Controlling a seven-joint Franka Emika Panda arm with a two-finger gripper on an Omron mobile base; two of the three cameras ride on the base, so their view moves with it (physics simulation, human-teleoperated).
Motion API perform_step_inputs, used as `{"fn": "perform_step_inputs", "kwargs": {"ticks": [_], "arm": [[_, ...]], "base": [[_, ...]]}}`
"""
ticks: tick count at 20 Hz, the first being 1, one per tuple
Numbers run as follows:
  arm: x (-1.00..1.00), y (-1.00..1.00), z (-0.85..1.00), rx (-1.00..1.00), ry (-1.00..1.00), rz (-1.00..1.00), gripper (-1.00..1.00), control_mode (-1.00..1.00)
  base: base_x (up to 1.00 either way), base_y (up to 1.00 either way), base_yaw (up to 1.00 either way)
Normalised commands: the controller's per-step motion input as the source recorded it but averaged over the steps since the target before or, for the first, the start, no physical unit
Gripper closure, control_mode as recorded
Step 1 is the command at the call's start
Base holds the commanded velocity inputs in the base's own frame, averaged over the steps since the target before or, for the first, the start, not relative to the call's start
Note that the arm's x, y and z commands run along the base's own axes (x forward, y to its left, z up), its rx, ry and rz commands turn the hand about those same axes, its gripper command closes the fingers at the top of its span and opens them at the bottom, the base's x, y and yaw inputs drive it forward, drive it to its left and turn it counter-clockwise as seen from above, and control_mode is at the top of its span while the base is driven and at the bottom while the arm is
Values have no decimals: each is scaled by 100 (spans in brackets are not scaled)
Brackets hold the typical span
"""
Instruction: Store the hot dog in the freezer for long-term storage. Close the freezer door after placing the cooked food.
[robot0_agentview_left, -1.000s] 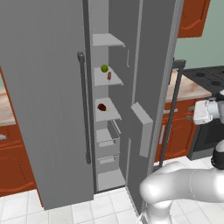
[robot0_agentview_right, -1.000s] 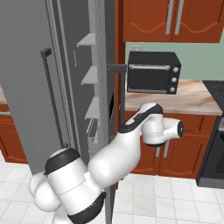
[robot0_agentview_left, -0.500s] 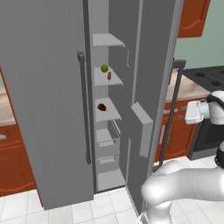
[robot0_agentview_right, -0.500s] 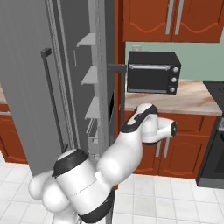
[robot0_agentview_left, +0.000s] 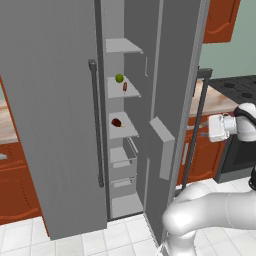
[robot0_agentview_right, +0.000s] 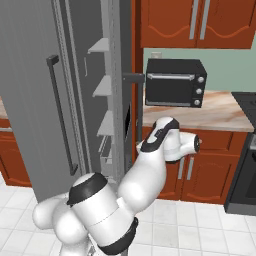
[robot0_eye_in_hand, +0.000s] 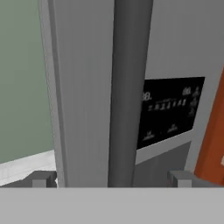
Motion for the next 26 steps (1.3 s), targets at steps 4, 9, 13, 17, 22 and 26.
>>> {"fn": "perform_step_inputs", "kwargs": {"ticks": [4, 9, 13, 17, 22, 26], "arm": [[3, 38, 0, 0, 0, 11, -100, -100], [17, 30, 0, 0, 0, 9, -100, -100], [29, 14, 0, 0, 0, 4, -100, -100], [5, 31, 0, 0, 0, 6, -100, -100], [0, 65, 0, 0, 0, 9, -100, -100], [0, 81, 0, 0, 2, 8, -100, -100]], "base": [[0, 0, 0], [0, 0, 0], [0, 0, 0], [0, 0, 0], [0, 0, 0], [0, 0, 0]]}}
